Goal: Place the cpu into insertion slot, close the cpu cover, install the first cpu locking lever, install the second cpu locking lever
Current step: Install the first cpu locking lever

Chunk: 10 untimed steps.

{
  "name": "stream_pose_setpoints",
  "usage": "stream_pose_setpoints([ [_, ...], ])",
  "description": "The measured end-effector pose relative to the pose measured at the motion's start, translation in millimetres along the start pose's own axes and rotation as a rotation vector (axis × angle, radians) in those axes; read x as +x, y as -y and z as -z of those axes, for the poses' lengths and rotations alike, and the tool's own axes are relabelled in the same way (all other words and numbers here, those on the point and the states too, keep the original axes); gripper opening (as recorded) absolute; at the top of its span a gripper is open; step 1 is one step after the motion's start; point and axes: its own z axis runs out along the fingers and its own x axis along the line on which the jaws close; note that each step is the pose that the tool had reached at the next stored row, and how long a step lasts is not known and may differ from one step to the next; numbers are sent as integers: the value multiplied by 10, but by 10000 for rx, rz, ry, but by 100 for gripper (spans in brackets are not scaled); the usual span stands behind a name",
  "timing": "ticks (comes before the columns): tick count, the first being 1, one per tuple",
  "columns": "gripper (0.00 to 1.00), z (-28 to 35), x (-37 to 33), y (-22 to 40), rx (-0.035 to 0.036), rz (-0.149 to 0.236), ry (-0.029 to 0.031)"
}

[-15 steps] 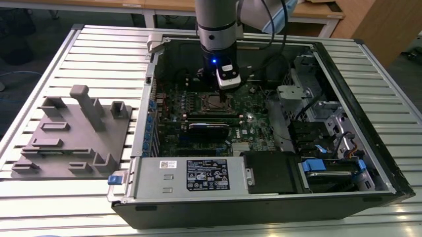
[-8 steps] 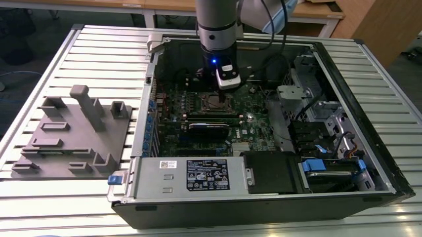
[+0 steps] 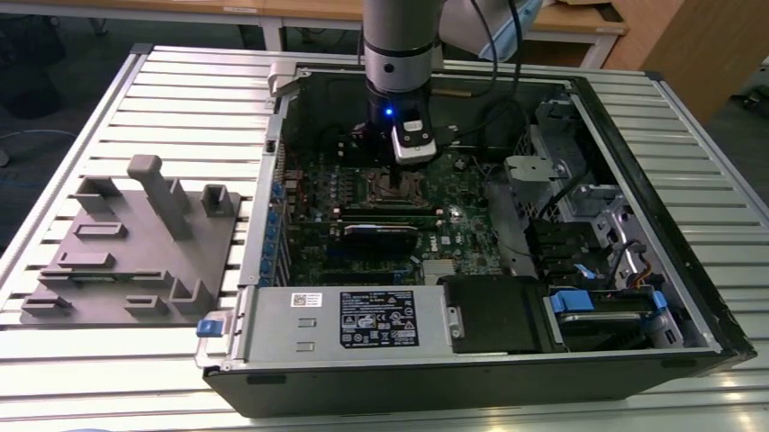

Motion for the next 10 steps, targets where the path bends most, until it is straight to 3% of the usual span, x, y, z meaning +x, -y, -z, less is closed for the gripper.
stream_pose_setpoints([
  [6, 11, -1, 0, -1, -8, 61, -1],
  [10, 11, -1, 0, -1, -47, 488, -4],
])
